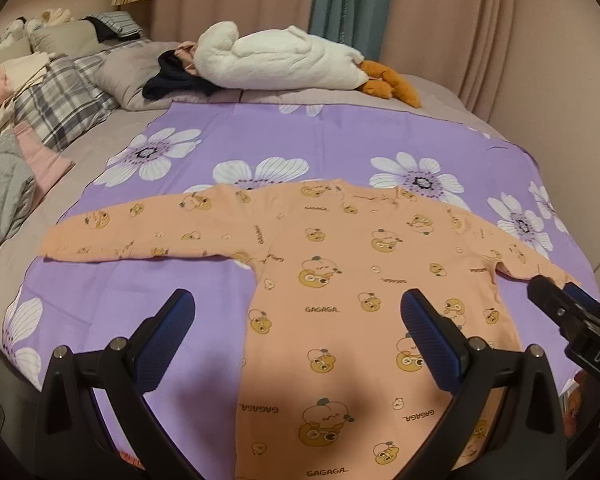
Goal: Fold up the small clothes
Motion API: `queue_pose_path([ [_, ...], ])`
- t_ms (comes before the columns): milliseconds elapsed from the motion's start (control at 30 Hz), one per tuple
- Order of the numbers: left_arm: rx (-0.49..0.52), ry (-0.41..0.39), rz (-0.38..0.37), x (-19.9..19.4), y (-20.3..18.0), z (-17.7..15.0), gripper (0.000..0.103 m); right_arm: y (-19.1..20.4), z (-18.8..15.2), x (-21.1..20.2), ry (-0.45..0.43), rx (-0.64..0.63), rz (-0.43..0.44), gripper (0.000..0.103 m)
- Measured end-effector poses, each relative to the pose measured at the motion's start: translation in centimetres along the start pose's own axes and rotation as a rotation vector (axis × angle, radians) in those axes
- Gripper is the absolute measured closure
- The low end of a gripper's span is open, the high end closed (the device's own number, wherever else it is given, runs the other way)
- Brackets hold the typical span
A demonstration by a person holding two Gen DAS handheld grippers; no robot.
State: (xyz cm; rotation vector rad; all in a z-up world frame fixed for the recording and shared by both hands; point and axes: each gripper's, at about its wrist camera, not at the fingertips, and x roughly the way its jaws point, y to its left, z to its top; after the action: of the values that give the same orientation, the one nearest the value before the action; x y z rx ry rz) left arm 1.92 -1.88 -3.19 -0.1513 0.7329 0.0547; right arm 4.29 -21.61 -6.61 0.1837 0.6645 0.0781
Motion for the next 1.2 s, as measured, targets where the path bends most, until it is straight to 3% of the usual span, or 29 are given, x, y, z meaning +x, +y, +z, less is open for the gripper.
queue_pose_path([
  [167, -0.029, 0.009, -0.037, -0.1, 0.3, 0.0, 0.000, 0.0, 0.0, -0.1, -0.001, -0.007, -0.001, 0.001],
  [733, 0.004, -0.034, -0.042, -1.2, 0.1, -0.1, 0.000, 0.4, 0.1, -0.4, -0.008, -0.005, 0.008, 0.001],
  [1200, -0.005, -0.019, -0.078, -0.9, 0.2, -0.3, 0.000, 0.5, 0.3, -0.5, -0.020, 0.002, 0.015, 0.001],
])
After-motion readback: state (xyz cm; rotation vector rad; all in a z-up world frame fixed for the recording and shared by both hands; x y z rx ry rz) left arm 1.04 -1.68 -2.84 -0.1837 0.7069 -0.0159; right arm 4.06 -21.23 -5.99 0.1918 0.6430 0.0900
